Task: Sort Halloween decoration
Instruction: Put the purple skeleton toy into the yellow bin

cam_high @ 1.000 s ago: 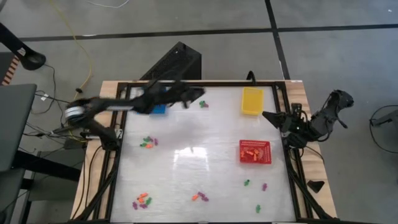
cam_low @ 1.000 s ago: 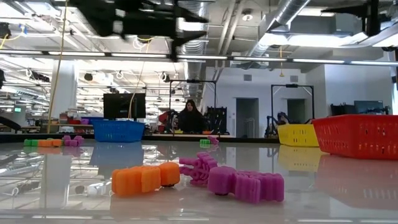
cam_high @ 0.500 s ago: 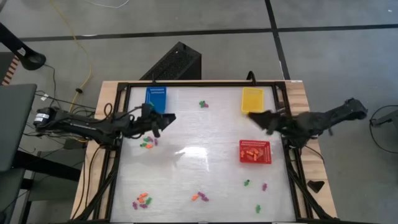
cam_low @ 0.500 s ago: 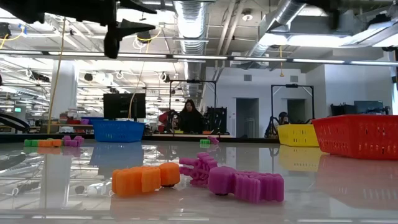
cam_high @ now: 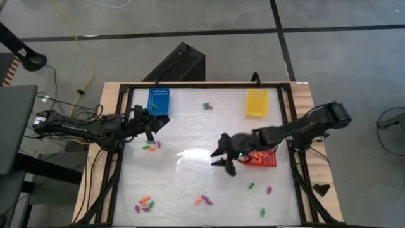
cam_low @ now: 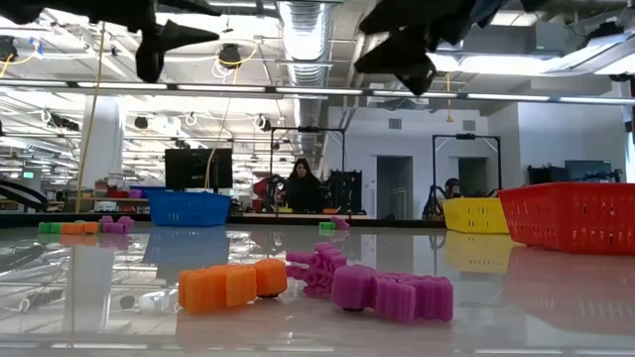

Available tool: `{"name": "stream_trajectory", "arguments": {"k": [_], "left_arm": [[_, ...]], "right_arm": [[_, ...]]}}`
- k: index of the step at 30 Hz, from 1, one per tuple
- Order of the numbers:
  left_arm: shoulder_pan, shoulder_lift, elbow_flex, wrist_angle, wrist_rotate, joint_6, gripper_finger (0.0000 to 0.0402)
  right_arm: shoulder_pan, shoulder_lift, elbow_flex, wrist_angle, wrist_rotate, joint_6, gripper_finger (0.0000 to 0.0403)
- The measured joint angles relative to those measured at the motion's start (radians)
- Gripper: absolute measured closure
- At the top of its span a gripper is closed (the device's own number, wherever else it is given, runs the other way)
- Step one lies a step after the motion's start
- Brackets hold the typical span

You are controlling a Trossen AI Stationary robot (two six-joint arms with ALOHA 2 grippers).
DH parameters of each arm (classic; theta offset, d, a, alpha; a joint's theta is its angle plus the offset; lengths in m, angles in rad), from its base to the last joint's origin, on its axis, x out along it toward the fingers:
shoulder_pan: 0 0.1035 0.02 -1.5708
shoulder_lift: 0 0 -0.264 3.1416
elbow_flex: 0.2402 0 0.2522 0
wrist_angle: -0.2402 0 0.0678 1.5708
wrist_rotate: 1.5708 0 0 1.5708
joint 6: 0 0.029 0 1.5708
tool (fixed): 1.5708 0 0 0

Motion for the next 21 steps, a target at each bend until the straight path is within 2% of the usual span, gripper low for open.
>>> {"name": "stream_trajectory", "arguments": {"k": [4,8,15,21], "left_arm": [[-0.016,-0.058,0.0,-0.072,0.026,-0.001,0.0272],[-0.033,-0.084,0.0,-0.127,0.046,0.0,0.0272],[-0.063,-0.086,0.0,-0.191,0.053,-0.023,0.0272],[-0.099,-0.086,0.0,-0.252,0.052,-0.038,0.0272]], "right_arm": [[0.077,0.118,0.085,-0.032,0.118,-0.022,0.0182],[0.144,0.238,0.124,-0.014,0.189,0.054,0.0182],[0.26,0.409,0.133,0.196,0.386,0.225,0.0182],[0.357,0.505,0.132,0.271,0.5,0.361,0.0182]]}}
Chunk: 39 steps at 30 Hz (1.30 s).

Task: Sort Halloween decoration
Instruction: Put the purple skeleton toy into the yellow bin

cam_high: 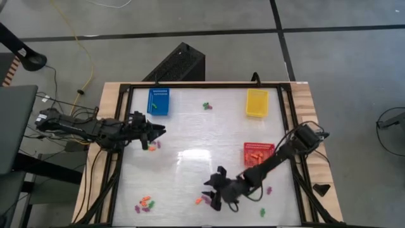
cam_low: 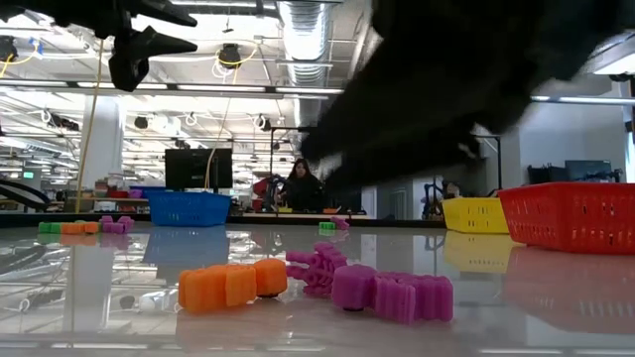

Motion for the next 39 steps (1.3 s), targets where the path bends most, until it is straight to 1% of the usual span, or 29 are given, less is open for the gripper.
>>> {"name": "stream_trajectory", "arguments": {"k": [4,8,10,15,19,22,25,30,32,33,34,37,38,39], "left_arm": [[-0.017,0.0,0.0,-0.001,-0.003,0.01,0.0272],[-0.03,0.001,0.0,-0.002,-0.004,0.013,0.0272],[-0.038,0.002,0.0,-0.002,-0.005,0.013,0.0272],[-0.06,0.01,0.0,0.0,-0.007,0.007,0.0272],[-0.079,0.026,0.0,0.005,-0.024,-0.01,0.0272],[-0.094,0.04,0.0,0.006,-0.034,-0.02,0.0272],[-0.109,0.06,0.0,0.007,-0.05,-0.034,0.0272],[-0.129,0.089,0.0,0.018,-0.082,-0.051,0.0272],[-0.133,0.094,0.0,0.022,-0.086,-0.058,0.0272],[-0.136,0.096,0.0,0.024,-0.086,-0.059,0.0272],[-0.138,0.097,0.0,0.024,-0.086,-0.059,0.0272],[-0.144,0.096,0.0,0.03,-0.086,-0.059,0.0272],[-0.144,0.096,0.0,0.029,-0.087,-0.059,0.0272],[-0.144,0.097,0.0,0.029,-0.088,-0.057,0.0272]], "right_arm": [[0.052,0.036,0.001,0.02,0.062,0.032,0.0188],[0.078,0.084,-0.001,0.01,0.086,0.029,0.0196],[0.077,0.107,0.0,0.039,0.085,0.027,0.0198],[0.062,0.156,0.003,0.133,0.047,-0.011,0.0199],[0.058,0.161,0.018,0.136,0.026,-0.07,0.0199],[0.058,0.162,0.032,0.128,0.014,-0.119,0.0199],[0.049,0.181,0.074,0.078,-0.006,-0.158,0.02],[0.021,0.267,0.158,0.023,-0.078,-0.164,0.0203],[0.013,0.29,0.2,-0.057,-0.088,-0.127,0.0219],[0.013,0.302,0.22,-0.102,-0.091,-0.108,0.0235],[0.013,0.309,0.235,-0.145,-0.091,-0.091,0.0255],[0.017,0.313,0.251,-0.219,-0.099,-0.042,0.0334],[0.021,0.313,0.251,-0.228,-0.108,-0.032,0.0343],[0.026,0.312,0.251,-0.23,-0.106,-0.026,0.0343]]}}
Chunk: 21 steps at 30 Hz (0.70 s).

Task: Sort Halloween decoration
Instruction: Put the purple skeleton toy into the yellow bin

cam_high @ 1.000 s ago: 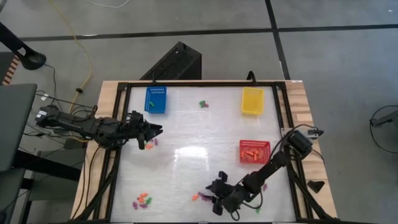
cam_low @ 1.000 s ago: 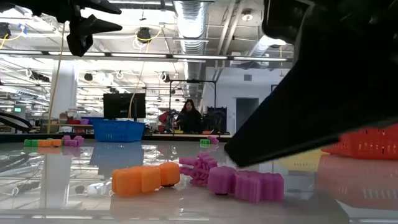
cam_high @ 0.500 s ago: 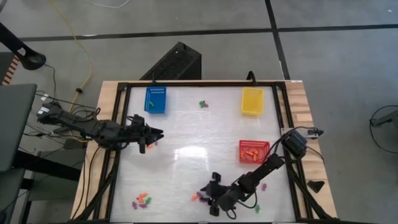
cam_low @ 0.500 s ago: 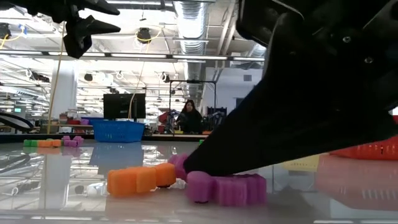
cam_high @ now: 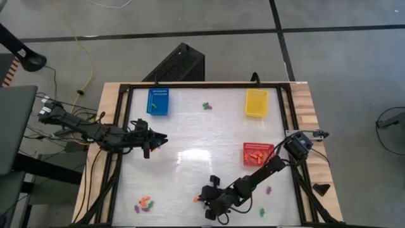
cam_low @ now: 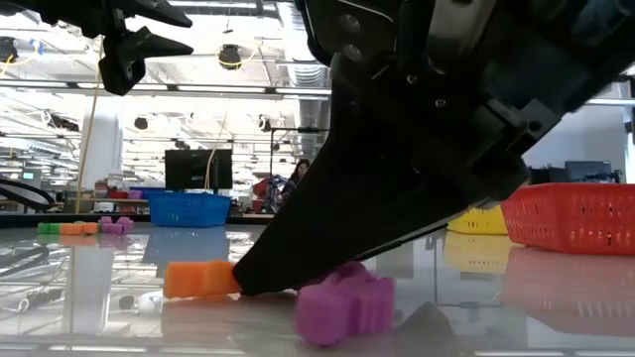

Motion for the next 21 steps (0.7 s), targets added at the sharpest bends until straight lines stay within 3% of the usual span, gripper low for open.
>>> {"name": "stream_trajectory", "arguments": {"k": [6,17,21], "left_arm": [[0.0,0.001,0.0,0.0,-0.032,0.006,0.0272],[0.0,0.001,0.0,0.077,-0.068,0.028,0.0272],[0.0,0.001,0.0,0.105,-0.085,0.029,0.0272]], "right_arm": [[0.018,-0.044,-0.004,-0.036,-0.001,0.052,0.0343],[-0.039,-0.347,-0.011,-0.257,0.143,-0.038,0.0346],[-0.072,-0.401,-0.012,-0.294,0.155,-0.076,0.0349]]}}
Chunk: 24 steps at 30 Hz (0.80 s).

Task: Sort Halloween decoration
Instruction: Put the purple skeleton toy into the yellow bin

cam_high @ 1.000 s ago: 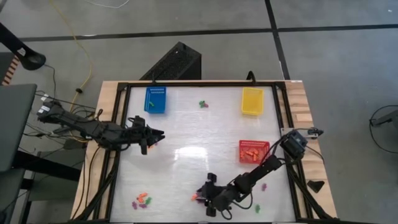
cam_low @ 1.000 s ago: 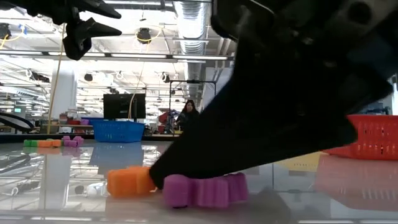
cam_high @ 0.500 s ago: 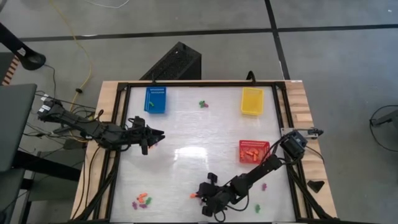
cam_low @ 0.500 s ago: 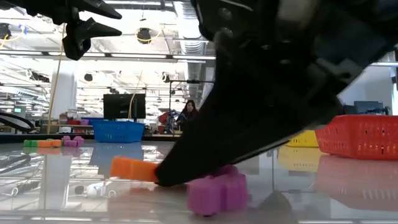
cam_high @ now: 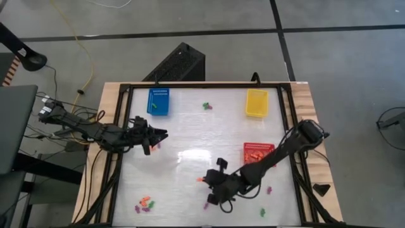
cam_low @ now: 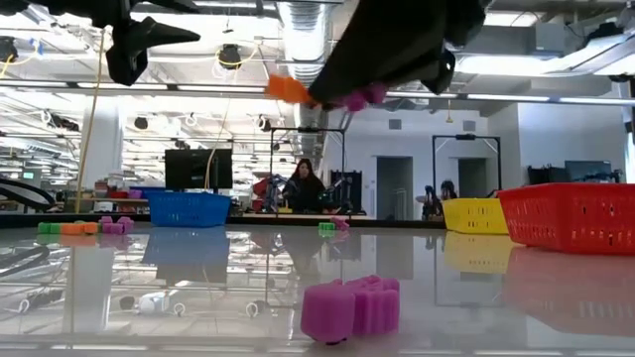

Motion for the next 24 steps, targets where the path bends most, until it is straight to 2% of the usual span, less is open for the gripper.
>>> {"name": "stream_trajectory", "arguments": {"k": [5,8,13,18,20,24], "left_arm": [[0.0,0.0,0.0,0.006,-0.018,0.0,0.0272],[0.0,0.001,0.0,0.007,-0.022,0.002,0.0272],[0.0,0.0,0.0,0.005,-0.047,0.01,0.0272],[0.0,0.001,0.0,0.006,-0.047,-0.001,0.0272],[0.0,0.0,0.0,0.007,-0.047,-0.001,0.0272],[0.0,0.0,0.0,0.012,-0.047,-0.002,0.0272]], "right_arm": [[-0.046,-0.026,-0.001,-0.02,-0.046,-0.034,0.0349],[-0.086,-0.003,-0.043,0.033,-0.088,-0.06,0.0349],[-0.141,0.102,-0.108,0.163,-0.159,-0.061,0.0349],[-0.157,0.191,-0.101,0.266,-0.207,-0.025,0.0349],[-0.158,0.199,-0.098,0.255,-0.205,0.0,0.033],[-0.156,0.189,-0.098,0.226,-0.208,0.007,0.0237]]}}
